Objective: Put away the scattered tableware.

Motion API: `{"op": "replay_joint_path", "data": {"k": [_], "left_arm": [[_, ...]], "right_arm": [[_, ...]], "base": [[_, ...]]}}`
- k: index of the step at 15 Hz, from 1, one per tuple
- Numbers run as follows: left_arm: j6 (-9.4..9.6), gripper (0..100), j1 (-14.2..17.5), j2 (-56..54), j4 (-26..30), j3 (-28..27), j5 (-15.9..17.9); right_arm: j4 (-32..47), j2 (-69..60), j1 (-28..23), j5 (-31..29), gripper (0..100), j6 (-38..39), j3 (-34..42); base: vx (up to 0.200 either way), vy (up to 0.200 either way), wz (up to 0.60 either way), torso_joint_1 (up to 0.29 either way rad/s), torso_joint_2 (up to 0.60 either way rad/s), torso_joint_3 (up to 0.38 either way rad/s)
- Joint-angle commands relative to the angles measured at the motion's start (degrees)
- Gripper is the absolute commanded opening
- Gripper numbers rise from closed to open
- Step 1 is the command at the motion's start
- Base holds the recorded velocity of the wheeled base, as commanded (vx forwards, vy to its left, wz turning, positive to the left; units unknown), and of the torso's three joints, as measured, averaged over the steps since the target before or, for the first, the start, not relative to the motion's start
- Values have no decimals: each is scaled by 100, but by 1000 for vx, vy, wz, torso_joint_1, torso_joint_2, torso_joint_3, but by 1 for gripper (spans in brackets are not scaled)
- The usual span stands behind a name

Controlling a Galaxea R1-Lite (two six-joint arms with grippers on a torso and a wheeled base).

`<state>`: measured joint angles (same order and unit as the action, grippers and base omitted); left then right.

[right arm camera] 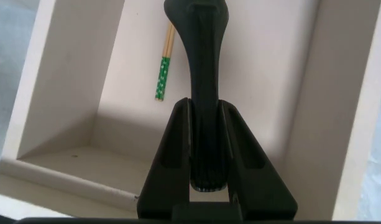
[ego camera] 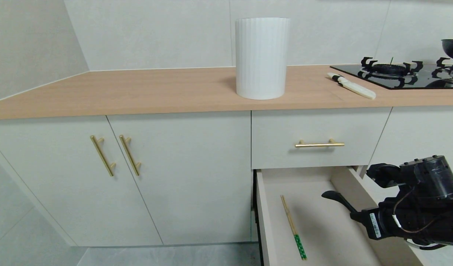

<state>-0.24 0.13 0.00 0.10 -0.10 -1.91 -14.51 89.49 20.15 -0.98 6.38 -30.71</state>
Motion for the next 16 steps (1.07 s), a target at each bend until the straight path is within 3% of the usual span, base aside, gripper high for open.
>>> {"op": "replay_joint_path", "data": {"k": [1,4,9,12,16], "left_arm": [[-2,100,4,9,-1,1,-11],[-2,100,4,9,-1,1,-2],[-2,100,-5,0,-1,1,-2],[-2,100,-5,9,-1,1,-2],[-2,100,4,9,-1,1,-2]], "right_arm": [[-105,279,6,1,0,4,12],[-1001,1141,6,-157,0,39,144],[-3401,3039,94,-1256,0,540,188],[-3999,3628,103,-1309,0,540,162],[-4148,3944,129,-1309,0,610,153]], "base": [[0,0,0,0,0,0],[0,0,0,0,0,0],[0,0,0,0,0,0],[0,0,0,0,0,0],[0,0,0,0,0,0]]}}
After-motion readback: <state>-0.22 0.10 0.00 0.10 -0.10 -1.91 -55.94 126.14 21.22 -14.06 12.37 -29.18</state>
